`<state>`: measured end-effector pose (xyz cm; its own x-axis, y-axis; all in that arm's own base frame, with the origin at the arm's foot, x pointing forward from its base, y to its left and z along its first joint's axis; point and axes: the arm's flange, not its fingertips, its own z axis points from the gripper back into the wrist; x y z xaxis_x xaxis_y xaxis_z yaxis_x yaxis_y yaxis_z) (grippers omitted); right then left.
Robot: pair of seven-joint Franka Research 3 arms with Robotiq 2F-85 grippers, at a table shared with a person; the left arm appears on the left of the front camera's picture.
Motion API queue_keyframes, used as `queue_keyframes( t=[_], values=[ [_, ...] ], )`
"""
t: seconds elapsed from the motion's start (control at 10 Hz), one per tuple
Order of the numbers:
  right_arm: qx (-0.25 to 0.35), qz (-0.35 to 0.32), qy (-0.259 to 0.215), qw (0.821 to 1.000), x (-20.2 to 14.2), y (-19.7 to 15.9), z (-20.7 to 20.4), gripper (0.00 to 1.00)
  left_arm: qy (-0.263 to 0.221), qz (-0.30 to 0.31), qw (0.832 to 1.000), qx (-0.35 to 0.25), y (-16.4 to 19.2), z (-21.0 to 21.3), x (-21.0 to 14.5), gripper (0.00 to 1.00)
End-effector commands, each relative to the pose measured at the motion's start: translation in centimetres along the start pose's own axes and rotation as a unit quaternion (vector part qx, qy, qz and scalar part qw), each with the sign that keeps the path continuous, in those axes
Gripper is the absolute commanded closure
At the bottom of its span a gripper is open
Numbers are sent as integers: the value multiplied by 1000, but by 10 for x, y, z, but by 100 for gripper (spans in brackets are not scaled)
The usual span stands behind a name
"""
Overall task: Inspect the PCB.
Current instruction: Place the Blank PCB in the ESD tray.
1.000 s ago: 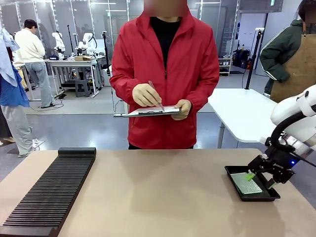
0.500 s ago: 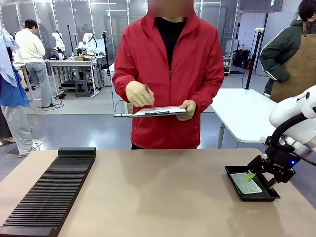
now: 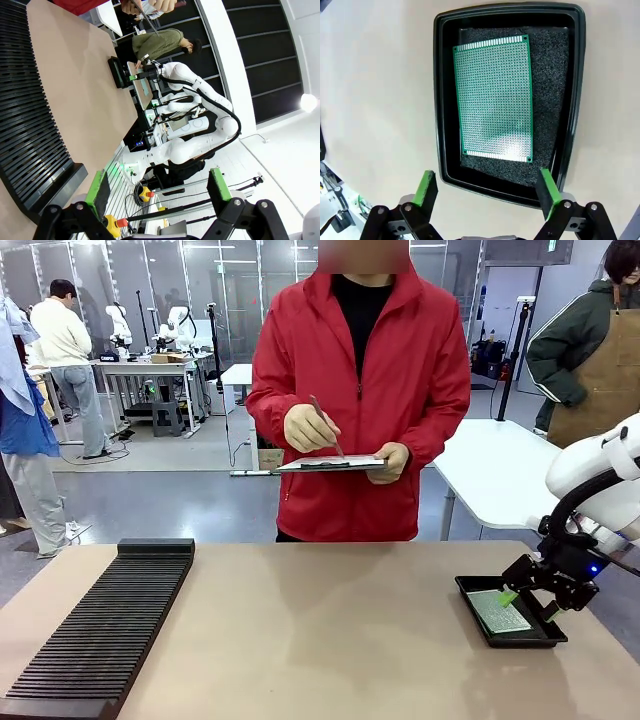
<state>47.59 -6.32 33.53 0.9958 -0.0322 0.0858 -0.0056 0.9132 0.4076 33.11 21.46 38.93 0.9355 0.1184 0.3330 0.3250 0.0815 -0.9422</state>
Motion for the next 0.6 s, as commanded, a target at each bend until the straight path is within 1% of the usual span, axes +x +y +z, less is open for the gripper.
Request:
queue_keyframes(
  t=[0.0, 0.5],
  values=[
    [6, 4, 1, 1000, 3, -1, -1, 0, 0, -1, 1000, 1, -3, 0, 0, 0],
    [6, 4, 1, 1000, 3, -1, -1, 0, 0, -1, 1000, 1, -3, 0, 0, 0]
  ],
)
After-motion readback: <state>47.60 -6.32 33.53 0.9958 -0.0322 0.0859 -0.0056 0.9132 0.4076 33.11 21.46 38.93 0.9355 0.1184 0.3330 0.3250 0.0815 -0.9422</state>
